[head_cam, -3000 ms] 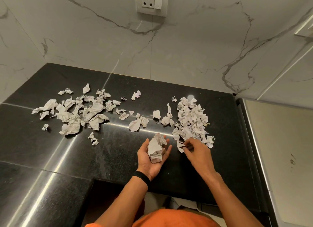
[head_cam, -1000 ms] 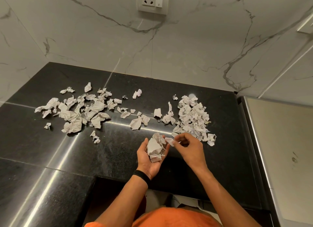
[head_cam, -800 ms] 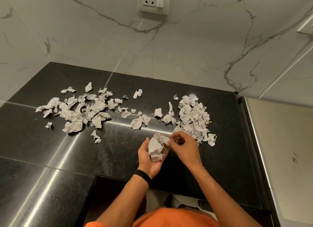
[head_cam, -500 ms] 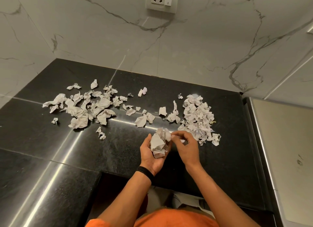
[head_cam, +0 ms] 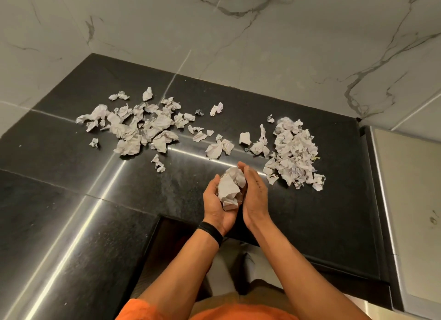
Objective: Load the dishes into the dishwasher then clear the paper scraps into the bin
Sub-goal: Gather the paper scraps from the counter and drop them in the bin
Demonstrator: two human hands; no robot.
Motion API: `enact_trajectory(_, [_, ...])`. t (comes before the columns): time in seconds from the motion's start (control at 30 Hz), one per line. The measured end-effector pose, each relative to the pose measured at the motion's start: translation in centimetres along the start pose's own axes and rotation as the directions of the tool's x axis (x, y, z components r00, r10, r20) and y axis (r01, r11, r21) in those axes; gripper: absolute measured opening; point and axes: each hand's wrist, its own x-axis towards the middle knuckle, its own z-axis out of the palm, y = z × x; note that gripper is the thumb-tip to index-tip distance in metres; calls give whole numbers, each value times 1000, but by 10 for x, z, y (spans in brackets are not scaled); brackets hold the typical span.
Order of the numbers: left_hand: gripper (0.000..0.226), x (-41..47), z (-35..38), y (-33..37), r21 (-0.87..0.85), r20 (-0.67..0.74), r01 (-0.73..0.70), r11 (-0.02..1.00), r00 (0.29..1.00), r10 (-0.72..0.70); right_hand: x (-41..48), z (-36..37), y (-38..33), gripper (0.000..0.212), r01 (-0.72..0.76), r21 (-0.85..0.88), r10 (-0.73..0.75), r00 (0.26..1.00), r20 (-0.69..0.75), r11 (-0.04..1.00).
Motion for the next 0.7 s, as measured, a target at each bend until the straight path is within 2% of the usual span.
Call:
enact_trajectory(0.13, [43,-20,-14,-2,-65,-25,-59,996,998,58,-19,6,16,23,-38,-29,39,998,44,999])
enact_trajectory(0.3, [39,-46,-29,-10,-195,-110,-182,964,980,163,-41,6,33,23,-67,-120,89,980,180,990])
enact_trajectory(0.47, [35,-71,-53,-28,-271,-194,-339,901,936,294,-62,-6,52,23,-113,-212,184,919,350,971])
enact_trajectory(0.7, [62,-99,-106,-69,-273,-364,-523,808,833,416,-93,-48,103,24,-183,-328,329,817,473,927])
